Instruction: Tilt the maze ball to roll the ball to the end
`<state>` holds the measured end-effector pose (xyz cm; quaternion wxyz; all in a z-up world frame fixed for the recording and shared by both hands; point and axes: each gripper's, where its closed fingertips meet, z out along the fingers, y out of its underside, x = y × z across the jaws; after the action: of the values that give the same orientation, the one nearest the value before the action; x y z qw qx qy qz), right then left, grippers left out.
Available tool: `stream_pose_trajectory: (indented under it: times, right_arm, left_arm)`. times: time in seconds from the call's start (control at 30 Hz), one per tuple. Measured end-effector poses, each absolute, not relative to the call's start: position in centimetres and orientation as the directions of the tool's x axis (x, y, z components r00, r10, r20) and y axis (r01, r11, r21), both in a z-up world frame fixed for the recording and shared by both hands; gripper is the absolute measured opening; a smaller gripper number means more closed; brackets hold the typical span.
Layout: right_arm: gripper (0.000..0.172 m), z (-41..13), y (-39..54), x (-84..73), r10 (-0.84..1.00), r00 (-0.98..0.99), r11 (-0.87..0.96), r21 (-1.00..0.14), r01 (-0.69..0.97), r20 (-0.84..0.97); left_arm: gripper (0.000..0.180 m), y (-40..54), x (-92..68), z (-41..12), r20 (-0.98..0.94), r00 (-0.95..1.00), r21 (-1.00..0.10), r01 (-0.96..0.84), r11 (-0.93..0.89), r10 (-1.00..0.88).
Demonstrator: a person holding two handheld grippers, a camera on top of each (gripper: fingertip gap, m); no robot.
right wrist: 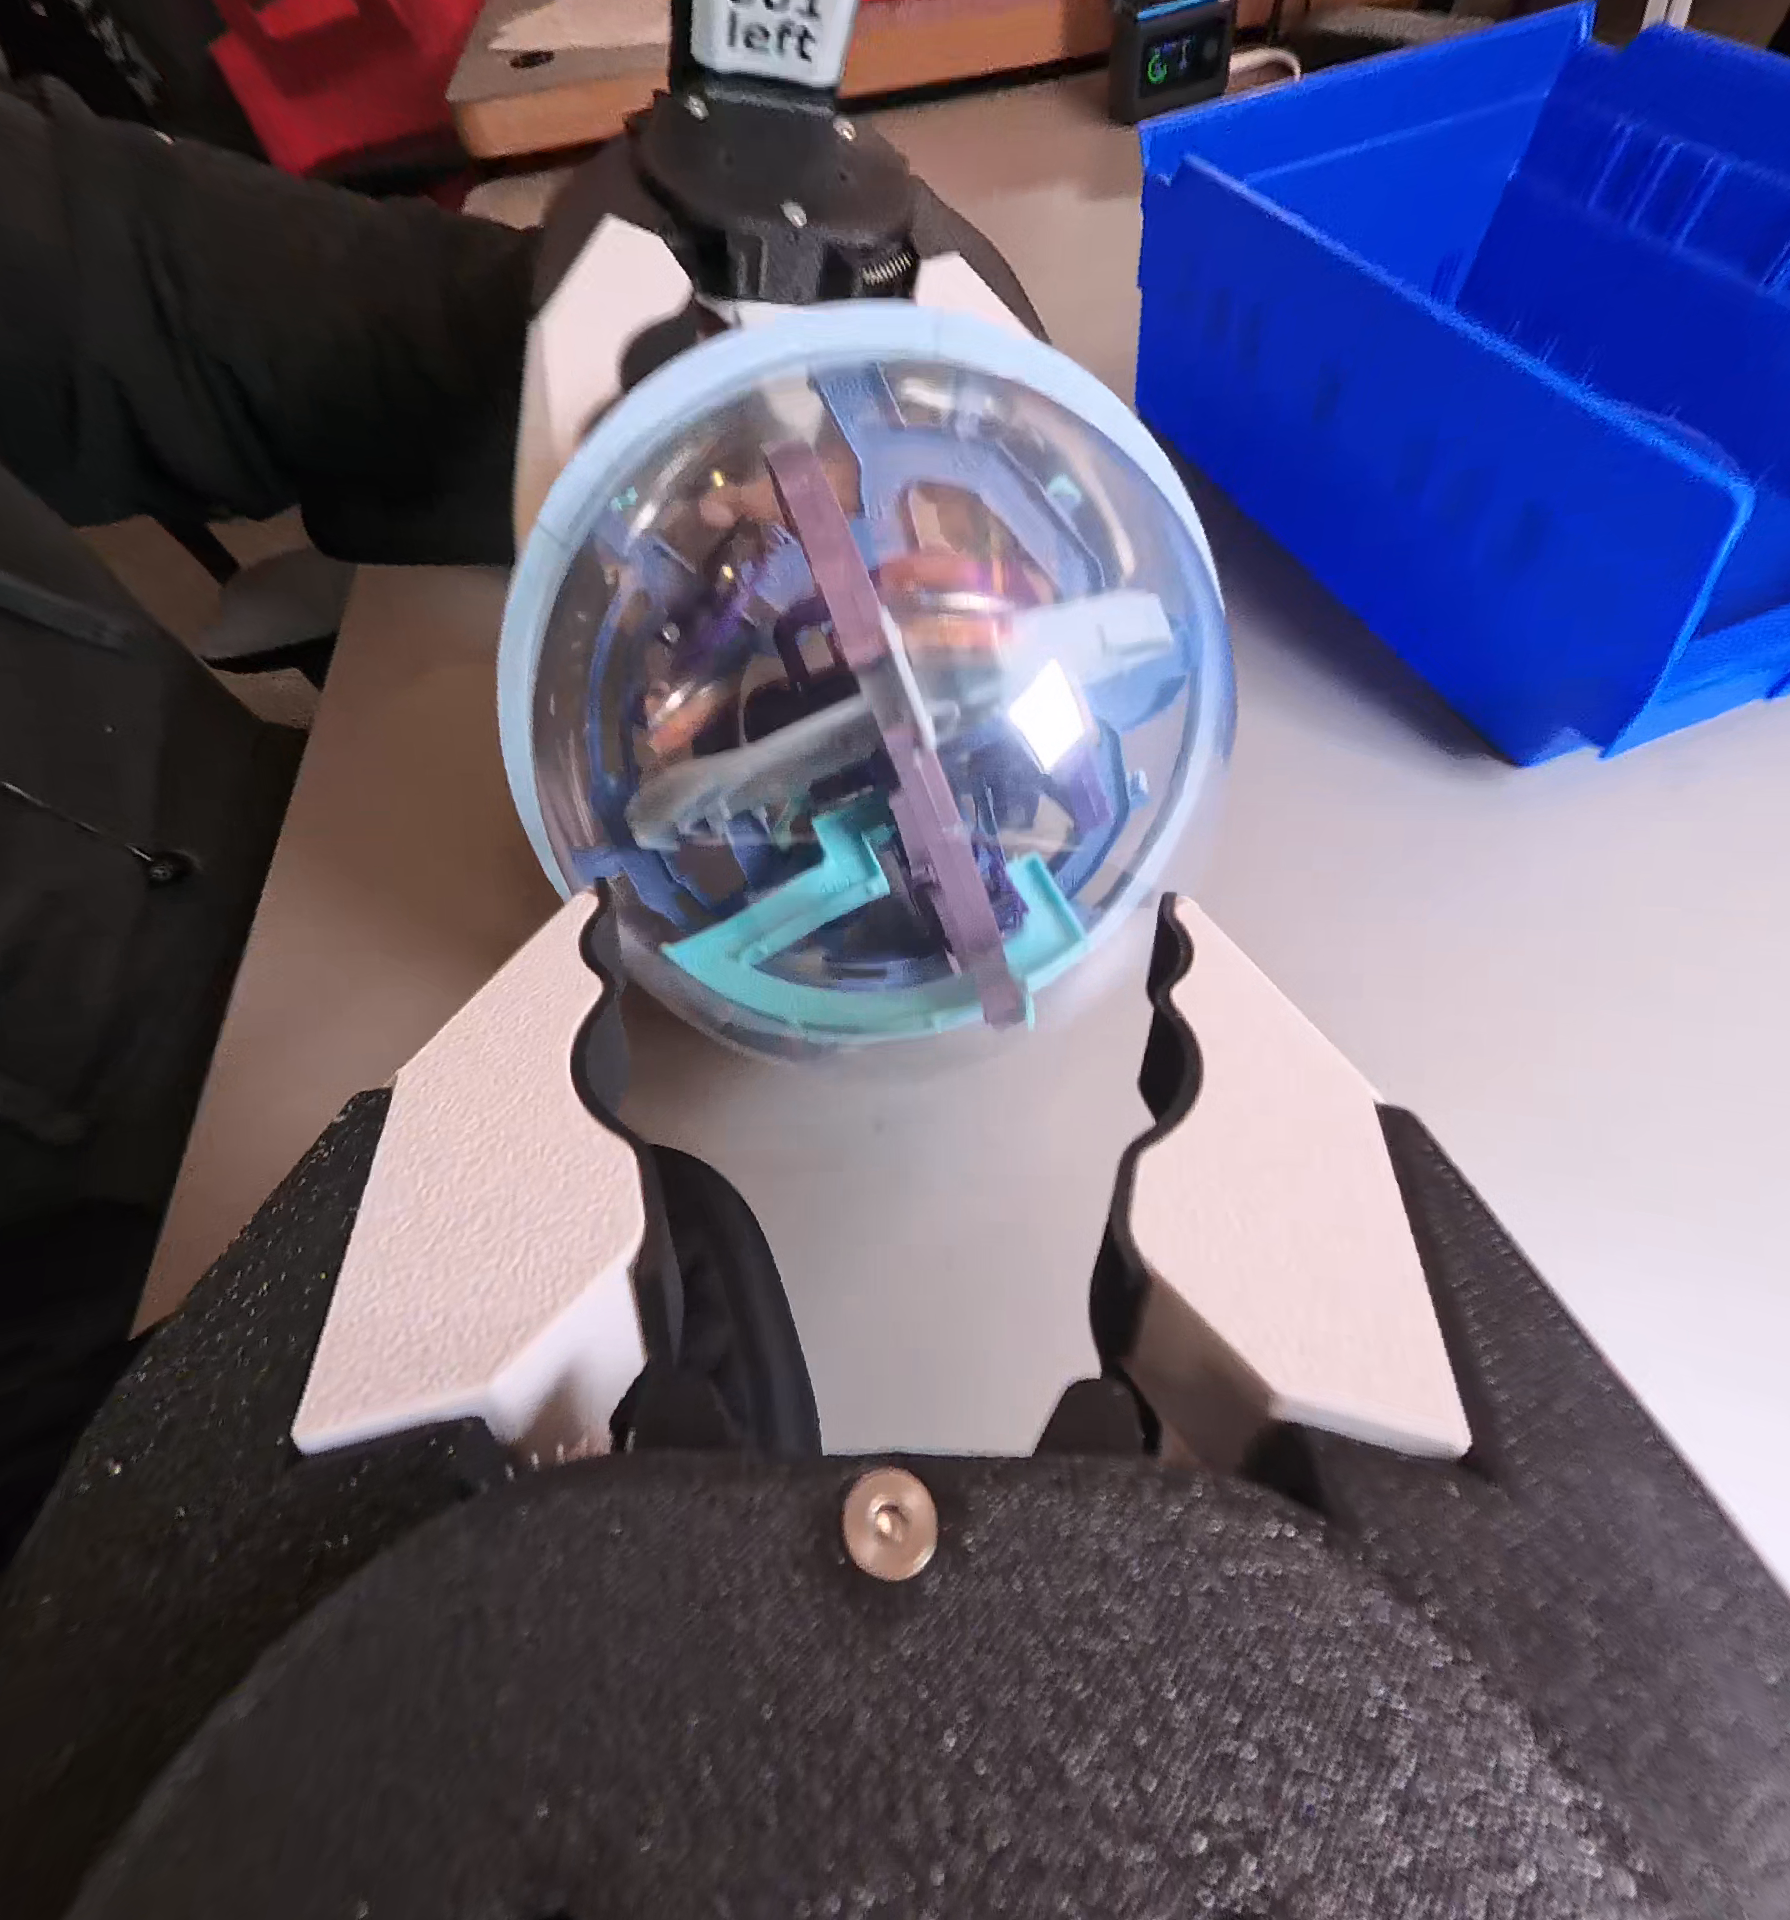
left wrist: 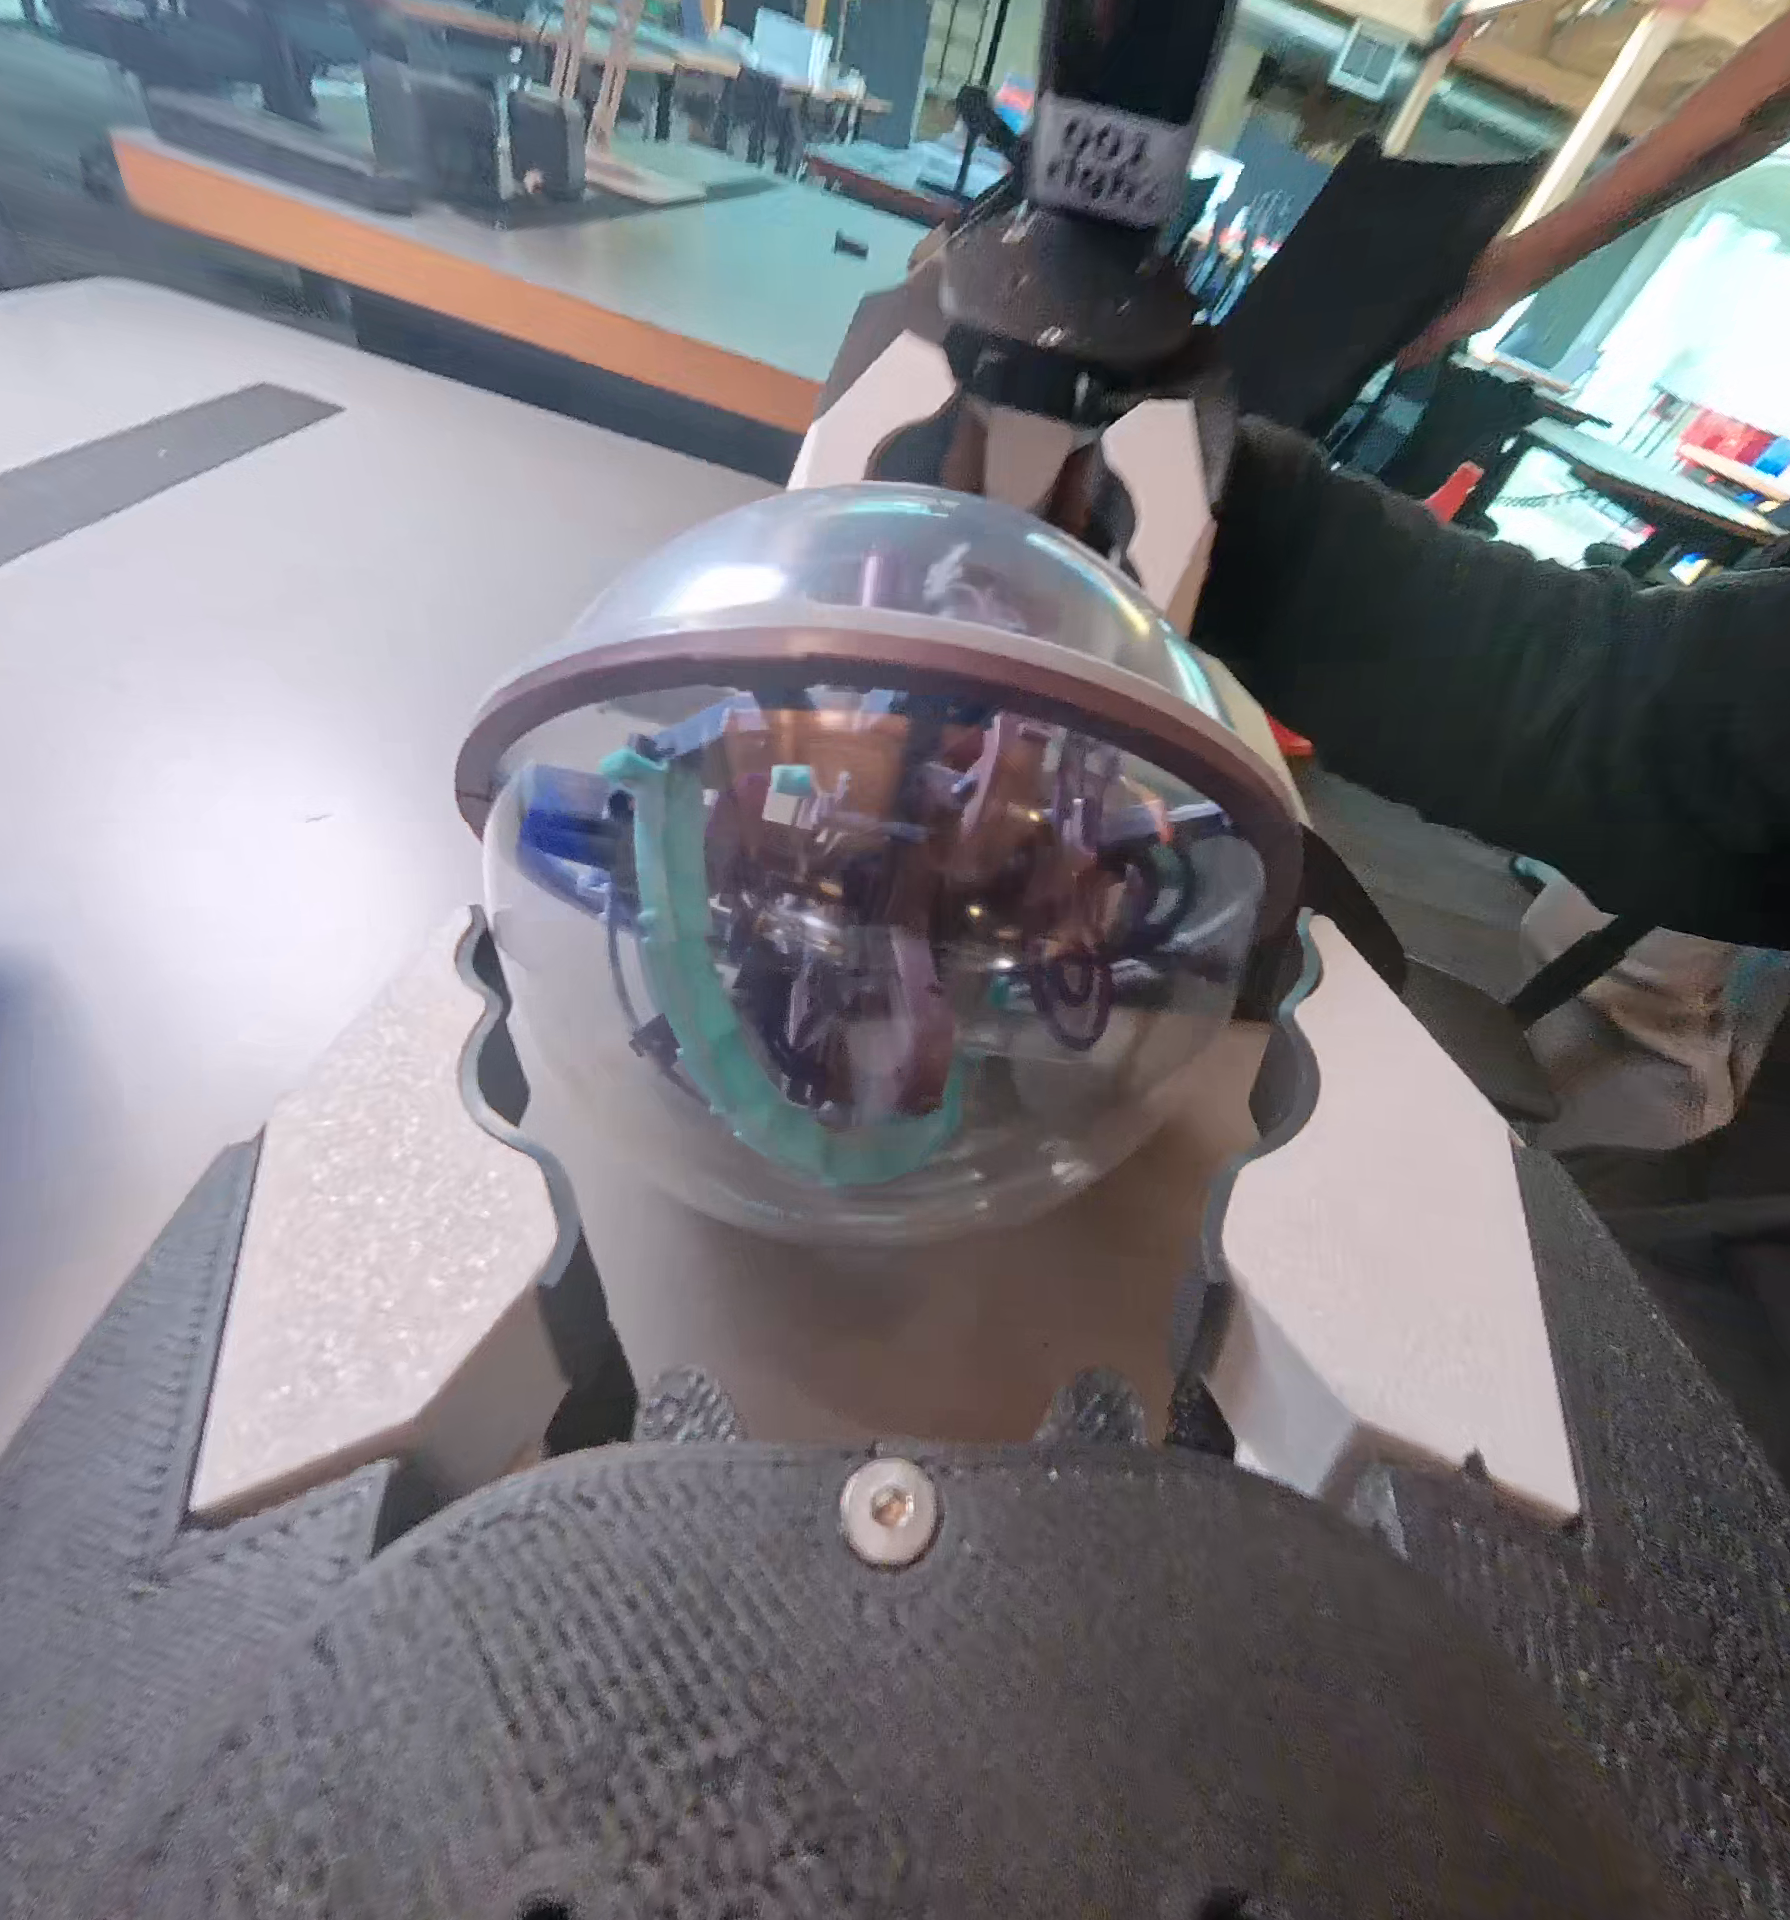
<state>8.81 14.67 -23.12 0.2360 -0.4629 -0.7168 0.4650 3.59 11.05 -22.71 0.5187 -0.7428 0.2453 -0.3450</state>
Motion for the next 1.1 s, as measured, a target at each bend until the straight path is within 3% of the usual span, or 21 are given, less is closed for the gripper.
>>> stream_pose_trajectory:
  times: [0.07,0.13,0.23,0.53,0.8,1.1]
  right_arm:
    - [0.099,-23.8,14.3,8.7,0.883,-0.456,0.119,-0.890,0.440,-0.108]
    - [0.098,-24.6,13.7,8.5,0.881,-0.461,0.122,-0.888,0.443,-0.109]
    - [0.102,-25.2,12.8,7.8,0.872,-0.475,0.119,-0.888,0.444,-0.121]
    - [0.109,-27.1,12.6,7.4,0.894,-0.440,0.158,-0.853,0.497,-0.091]
    - [0.121,-23.4,13.6,7.7,0.880,-0.475,0.264,-0.863,0.431,0.032]
    - [0.126,-25.5,13.1,6.6,0.912,-0.401,0.109,-0.887,0.449,-0.091]
  left_arm:
    - [0.145,9.8,3.0,-24.2,0.191,0.645,-0.948,-0.075,-0.310,-0.740]
    - [0.148,9.1,2.7,-28.6,0.104,0.677,-0.888,-0.267,-0.374,-0.729]
    - [0.151,9.3,3.3,-30.6,0.082,0.705,-0.841,-0.330,-0.428,-0.705]
    - [0.151,9.6,2.9,-28.2,0.154,0.679,-0.893,-0.215,-0.396,-0.718]
    - [0.146,10.3,3.4,-27.0,0.175,0.664,-0.912,-0.170,-0.374,-0.727]
    - [0.144,10.8,2.6,-24.8,0.236,0.633,-0.929,-0.076,-0.363,-0.737]
